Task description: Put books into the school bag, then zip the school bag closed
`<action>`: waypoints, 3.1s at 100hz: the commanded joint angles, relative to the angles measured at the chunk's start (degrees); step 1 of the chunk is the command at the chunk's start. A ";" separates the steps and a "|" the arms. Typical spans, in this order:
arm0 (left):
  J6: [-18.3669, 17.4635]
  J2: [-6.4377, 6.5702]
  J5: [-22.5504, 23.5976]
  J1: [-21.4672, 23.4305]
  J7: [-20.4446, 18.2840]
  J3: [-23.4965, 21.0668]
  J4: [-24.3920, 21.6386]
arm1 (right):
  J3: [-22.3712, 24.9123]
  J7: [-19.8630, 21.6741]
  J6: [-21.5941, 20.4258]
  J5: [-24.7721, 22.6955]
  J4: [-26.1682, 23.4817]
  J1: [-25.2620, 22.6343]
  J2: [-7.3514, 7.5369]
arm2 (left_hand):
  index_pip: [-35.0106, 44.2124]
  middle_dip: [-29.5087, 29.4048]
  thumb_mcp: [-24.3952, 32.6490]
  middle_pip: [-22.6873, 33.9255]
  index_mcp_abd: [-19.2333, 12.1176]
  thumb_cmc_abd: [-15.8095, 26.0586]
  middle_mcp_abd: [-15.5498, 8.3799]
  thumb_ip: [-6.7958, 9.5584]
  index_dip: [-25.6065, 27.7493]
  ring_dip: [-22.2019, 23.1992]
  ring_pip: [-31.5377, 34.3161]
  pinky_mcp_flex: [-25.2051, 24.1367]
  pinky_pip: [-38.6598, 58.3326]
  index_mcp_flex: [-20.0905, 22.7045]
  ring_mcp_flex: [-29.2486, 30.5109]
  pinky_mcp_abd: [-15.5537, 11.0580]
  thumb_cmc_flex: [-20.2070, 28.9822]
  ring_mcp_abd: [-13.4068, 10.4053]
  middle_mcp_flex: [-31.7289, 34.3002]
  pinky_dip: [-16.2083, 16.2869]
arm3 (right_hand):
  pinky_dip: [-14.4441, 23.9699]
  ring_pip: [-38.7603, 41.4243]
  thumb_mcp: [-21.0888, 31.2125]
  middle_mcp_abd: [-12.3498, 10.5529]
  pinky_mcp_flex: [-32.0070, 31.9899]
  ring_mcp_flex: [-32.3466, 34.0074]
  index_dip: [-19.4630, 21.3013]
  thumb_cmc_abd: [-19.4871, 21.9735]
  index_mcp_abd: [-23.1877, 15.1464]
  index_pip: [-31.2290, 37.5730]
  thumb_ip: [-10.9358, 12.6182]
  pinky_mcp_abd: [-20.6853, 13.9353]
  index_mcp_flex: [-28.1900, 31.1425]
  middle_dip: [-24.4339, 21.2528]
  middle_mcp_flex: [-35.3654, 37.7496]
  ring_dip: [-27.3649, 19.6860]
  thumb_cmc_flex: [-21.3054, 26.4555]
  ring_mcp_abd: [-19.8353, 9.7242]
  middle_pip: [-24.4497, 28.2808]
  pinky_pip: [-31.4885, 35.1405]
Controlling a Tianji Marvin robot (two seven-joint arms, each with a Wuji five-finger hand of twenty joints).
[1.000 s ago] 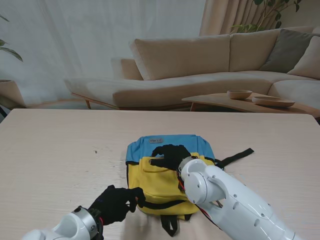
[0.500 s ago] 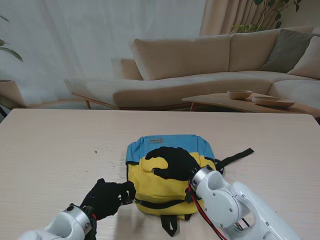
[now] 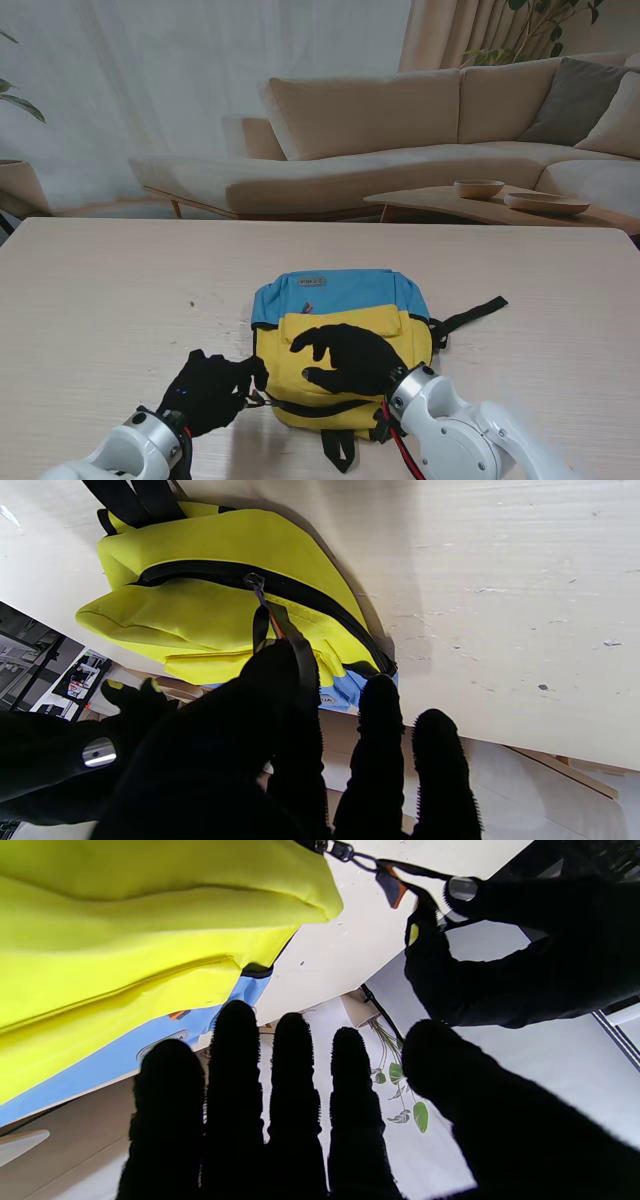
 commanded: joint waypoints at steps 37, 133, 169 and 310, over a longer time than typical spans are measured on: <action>-0.23 -0.71 2.09 0.75 2.15 0.62 -0.18 | -4.73 1.57 3.67 6.91 2.69 0.91 -0.27 | 1.34 0.94 -3.01 3.31 -0.23 1.48 0.36 2.63 0.87 -0.55 3.13 -0.95 -0.87 -1.67 -0.61 -0.20 0.12 -0.54 -0.11 1.25 | 0.32 4.79 4.34 1.13 8.11 11.03 -0.91 -4.12 -3.50 -0.04 -0.99 0.79 -1.46 2.64 6.95 -0.13 -0.18 2.08 2.93 8.71; -3.51 -0.60 2.34 -0.23 2.41 0.59 -0.04 | -13.16 0.48 9.62 16.52 6.73 7.03 -1.56 | 7.57 -1.16 -5.21 3.84 -2.49 1.34 -1.90 2.95 6.50 -1.25 2.85 -0.21 0.30 -2.82 0.08 -0.60 1.60 -0.92 0.24 2.22 | -1.57 16.99 9.66 -0.20 11.89 17.66 -4.08 -16.02 -13.01 15.06 -9.74 1.01 11.06 5.57 13.83 1.22 8.55 1.26 13.23 11.95; -4.67 -0.46 -1.40 -1.99 1.41 0.98 0.87 | -15.31 0.98 10.73 18.35 7.70 8.51 -1.69 | 7.44 -0.91 -5.19 3.54 -2.19 1.08 -1.47 2.99 6.28 -1.19 3.19 0.05 0.55 -2.40 0.63 -0.47 1.39 -0.83 0.91 2.46 | -1.61 18.78 10.34 -0.38 12.23 18.48 -7.01 -17.83 -12.22 14.97 -10.56 1.21 13.30 6.69 14.73 1.71 9.15 0.99 14.38 12.18; -6.05 -2.17 -5.21 -0.73 11.58 -3.99 5.51 | -16.37 2.30 9.45 16.17 8.33 9.94 -1.16 | -5.33 -12.33 -1.47 0.01 -1.36 4.22 0.12 3.19 -4.89 -9.24 -9.54 -3.49 -8.46 -3.20 -5.06 -0.39 -9.93 -0.43 -8.49 -1.57 | -1.65 25.96 8.65 -2.11 14.28 23.95 41.29 -26.25 -9.60 42.00 -12.51 4.69 31.92 23.53 21.05 1.74 6.28 0.78 20.17 13.30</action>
